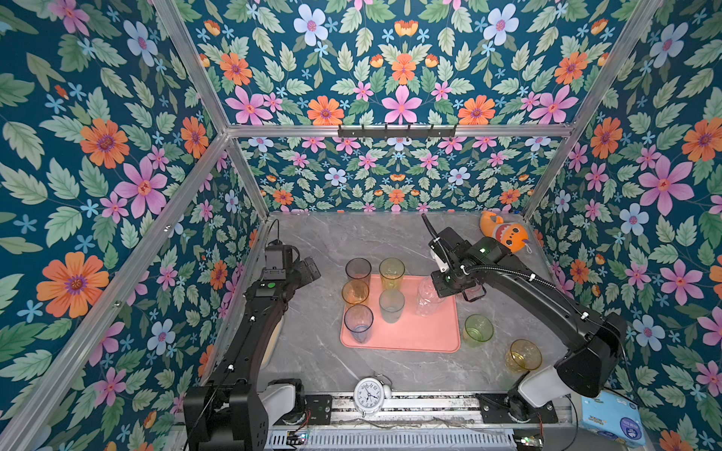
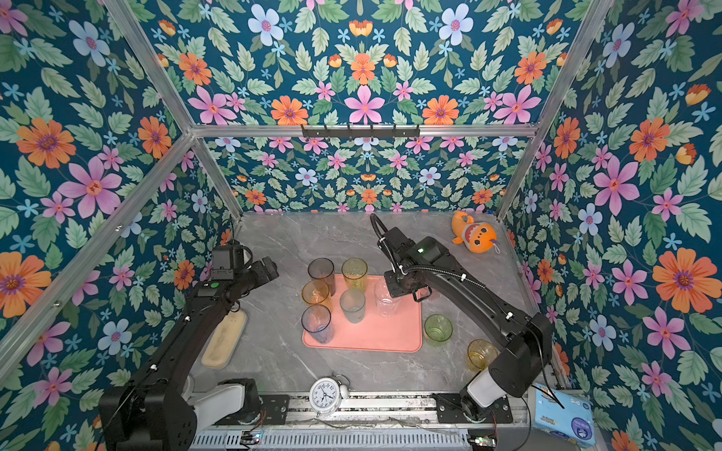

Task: Place the glasses into the tray
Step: Place the glass on the tray.

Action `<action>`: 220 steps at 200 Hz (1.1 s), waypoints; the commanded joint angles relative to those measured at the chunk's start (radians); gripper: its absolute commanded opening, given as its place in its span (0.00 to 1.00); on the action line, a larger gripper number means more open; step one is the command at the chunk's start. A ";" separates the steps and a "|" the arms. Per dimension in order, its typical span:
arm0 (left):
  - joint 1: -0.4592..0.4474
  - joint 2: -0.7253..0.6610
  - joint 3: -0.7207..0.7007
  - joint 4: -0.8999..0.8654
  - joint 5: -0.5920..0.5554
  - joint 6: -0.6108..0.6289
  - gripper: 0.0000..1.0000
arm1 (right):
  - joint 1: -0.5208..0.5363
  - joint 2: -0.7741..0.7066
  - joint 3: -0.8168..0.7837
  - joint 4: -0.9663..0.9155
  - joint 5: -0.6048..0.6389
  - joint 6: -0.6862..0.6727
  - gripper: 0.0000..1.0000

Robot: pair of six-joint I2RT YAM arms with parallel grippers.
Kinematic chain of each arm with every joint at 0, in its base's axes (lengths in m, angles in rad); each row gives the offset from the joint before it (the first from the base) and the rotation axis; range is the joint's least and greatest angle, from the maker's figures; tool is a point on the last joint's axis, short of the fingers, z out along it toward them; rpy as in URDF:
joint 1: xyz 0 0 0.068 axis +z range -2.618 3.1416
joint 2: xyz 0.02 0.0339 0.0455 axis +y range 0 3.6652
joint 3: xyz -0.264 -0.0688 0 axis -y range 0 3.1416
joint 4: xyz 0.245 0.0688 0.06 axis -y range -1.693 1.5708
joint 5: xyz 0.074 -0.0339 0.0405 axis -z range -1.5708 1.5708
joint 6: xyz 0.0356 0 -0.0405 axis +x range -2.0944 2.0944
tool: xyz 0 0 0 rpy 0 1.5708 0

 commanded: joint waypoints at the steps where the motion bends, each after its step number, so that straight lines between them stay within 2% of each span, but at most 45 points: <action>1: 0.001 -0.005 0.004 0.011 -0.016 0.000 0.97 | 0.032 -0.004 -0.020 -0.028 -0.008 0.010 0.00; 95: 0.001 -0.019 -0.006 0.008 -0.021 -0.004 0.97 | 0.172 0.035 -0.075 0.028 -0.072 0.089 0.00; 220: 0.001 -0.025 -0.007 0.000 -0.022 0.003 0.97 | 0.226 0.175 -0.026 0.086 -0.060 0.124 0.00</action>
